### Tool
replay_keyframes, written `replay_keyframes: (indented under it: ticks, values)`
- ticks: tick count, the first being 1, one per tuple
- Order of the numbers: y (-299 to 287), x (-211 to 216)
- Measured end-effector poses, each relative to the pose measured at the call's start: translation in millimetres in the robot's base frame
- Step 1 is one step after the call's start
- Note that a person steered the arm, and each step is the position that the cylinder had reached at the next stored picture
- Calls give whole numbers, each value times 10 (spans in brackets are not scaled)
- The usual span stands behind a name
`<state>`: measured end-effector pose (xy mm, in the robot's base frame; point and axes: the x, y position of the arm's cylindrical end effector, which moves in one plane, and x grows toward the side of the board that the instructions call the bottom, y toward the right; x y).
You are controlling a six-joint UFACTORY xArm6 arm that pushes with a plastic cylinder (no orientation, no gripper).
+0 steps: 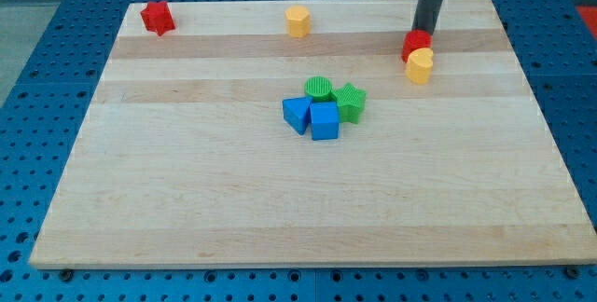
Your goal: Push yellow hexagon beside yellow heart
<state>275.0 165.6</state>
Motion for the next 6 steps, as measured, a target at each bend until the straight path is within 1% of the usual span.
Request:
replay_keyframes:
  ticks: [4, 6]
  values:
    - [-739, -13]
    - [-1001, -229]
